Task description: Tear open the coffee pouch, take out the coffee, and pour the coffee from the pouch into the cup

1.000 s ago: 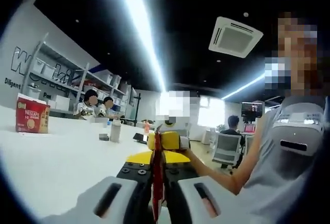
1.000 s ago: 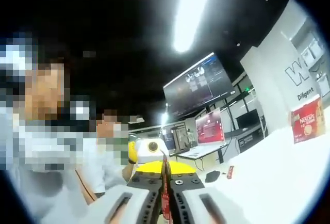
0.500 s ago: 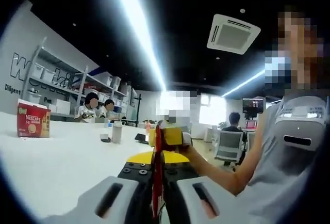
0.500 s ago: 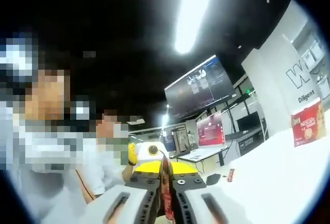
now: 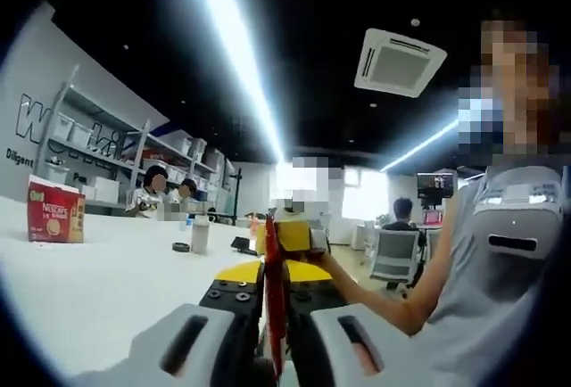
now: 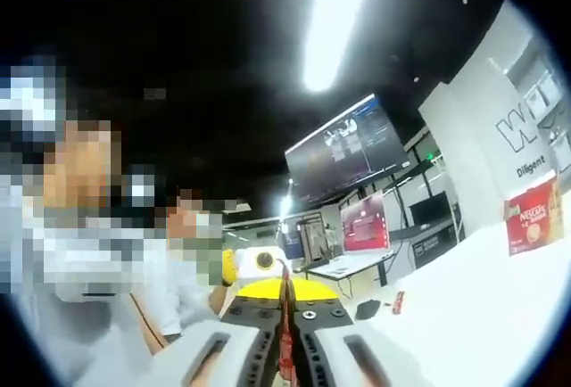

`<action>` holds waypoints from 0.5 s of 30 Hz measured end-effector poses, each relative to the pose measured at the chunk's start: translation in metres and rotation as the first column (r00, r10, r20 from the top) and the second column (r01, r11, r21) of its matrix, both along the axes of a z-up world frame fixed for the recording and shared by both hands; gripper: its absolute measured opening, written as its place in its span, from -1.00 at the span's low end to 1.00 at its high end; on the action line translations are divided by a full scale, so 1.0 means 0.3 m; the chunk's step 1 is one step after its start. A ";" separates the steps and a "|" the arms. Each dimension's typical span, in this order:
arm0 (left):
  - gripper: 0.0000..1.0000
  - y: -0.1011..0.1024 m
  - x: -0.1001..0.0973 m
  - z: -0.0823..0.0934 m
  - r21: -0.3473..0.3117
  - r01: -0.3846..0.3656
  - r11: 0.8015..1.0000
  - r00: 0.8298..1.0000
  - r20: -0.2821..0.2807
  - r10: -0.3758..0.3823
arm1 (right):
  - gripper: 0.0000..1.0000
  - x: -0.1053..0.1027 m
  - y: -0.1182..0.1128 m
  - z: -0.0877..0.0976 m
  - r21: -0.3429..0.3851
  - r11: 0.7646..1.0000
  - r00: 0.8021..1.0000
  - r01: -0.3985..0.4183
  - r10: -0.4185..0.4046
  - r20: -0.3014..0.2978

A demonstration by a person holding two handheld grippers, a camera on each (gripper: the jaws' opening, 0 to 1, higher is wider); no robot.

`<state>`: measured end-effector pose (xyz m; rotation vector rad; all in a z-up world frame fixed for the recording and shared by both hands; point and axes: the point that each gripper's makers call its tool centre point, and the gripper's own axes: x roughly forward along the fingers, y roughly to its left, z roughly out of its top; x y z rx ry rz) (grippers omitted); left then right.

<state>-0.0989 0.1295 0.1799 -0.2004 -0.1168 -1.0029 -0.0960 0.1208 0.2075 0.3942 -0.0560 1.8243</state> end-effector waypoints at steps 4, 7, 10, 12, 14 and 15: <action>-0.66 -0.022 0.002 -0.026 0.036 0.018 0.999 1.000 -0.015 -0.017 | -0.96 -0.004 -0.007 0.030 0.007 1.000 1.000 -0.005 0.005 0.014; -0.64 -0.046 0.006 -0.052 0.086 0.024 0.996 1.000 -0.006 -0.024 | -0.96 -0.010 -0.007 0.048 0.012 1.000 1.000 -0.011 0.010 0.029; -0.62 -0.064 0.016 -0.072 0.106 0.024 0.994 1.000 -0.014 -0.023 | -0.96 -0.014 -0.001 0.066 0.011 0.999 0.998 -0.037 0.037 0.043; -0.62 -0.070 0.014 -0.073 0.106 0.031 0.994 0.999 -0.014 -0.030 | -0.96 -0.019 0.009 0.075 0.003 0.999 0.997 -0.051 0.051 0.055; -0.74 -0.069 0.012 -0.067 0.102 0.033 0.994 0.999 -0.015 -0.031 | -0.96 -0.027 0.020 0.077 -0.007 0.998 0.995 -0.066 0.067 0.067; -0.75 -0.066 0.012 -0.065 0.099 0.034 0.995 0.999 -0.021 -0.032 | -0.96 -0.027 0.022 0.079 -0.007 0.997 0.995 -0.072 0.072 0.069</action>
